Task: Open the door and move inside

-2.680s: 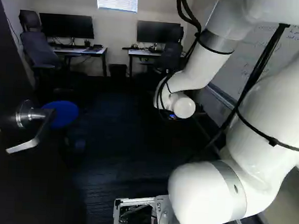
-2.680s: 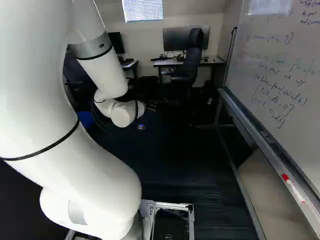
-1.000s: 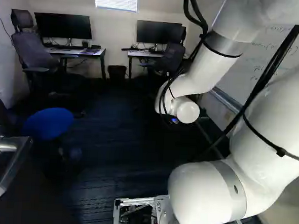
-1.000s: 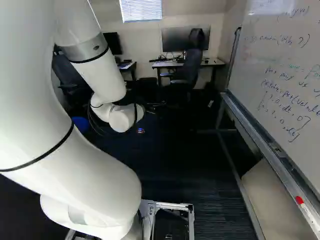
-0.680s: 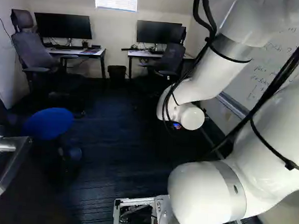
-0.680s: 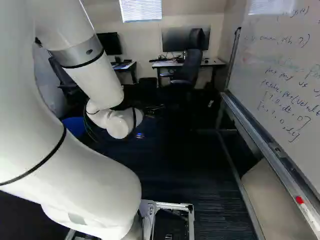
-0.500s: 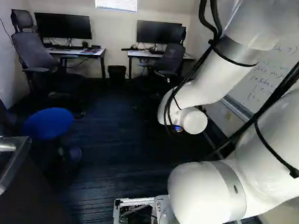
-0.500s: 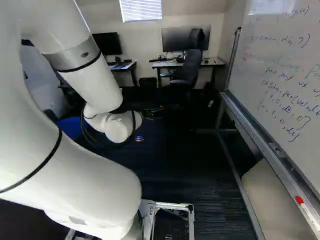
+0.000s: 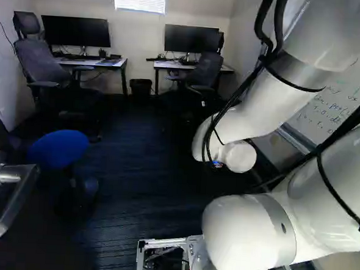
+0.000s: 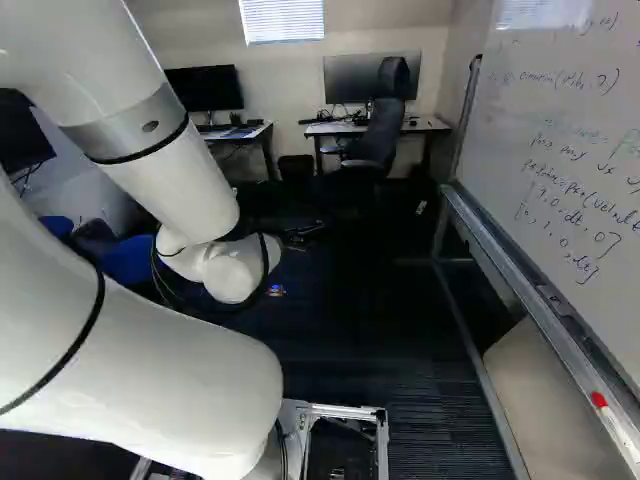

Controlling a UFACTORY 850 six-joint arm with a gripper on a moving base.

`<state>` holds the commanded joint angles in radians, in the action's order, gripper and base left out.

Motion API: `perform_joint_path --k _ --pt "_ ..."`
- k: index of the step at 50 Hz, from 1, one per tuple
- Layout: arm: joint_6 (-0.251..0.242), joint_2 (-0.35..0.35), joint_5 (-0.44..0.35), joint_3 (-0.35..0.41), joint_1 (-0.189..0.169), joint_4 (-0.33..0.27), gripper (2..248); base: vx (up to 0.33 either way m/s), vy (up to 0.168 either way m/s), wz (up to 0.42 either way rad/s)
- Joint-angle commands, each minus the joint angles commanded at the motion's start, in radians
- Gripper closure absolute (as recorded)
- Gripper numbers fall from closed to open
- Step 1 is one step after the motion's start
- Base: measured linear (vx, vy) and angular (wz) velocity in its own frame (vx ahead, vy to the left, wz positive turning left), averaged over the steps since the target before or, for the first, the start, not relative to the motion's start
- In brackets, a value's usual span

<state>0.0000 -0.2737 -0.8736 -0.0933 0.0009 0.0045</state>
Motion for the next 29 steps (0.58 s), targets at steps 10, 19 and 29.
perform_joint_path --k 10,19,29 --pt "0.0 -0.006 0.001 0.006 -0.001 -0.004 3 0.0 0.0 0.0" --pt "0.0 -0.006 0.001 0.006 -0.001 -0.004 3 0.0 0.0 0.0" --pt "0.0 -0.006 0.001 0.006 -0.001 -0.004 3 0.0 0.0 0.0"
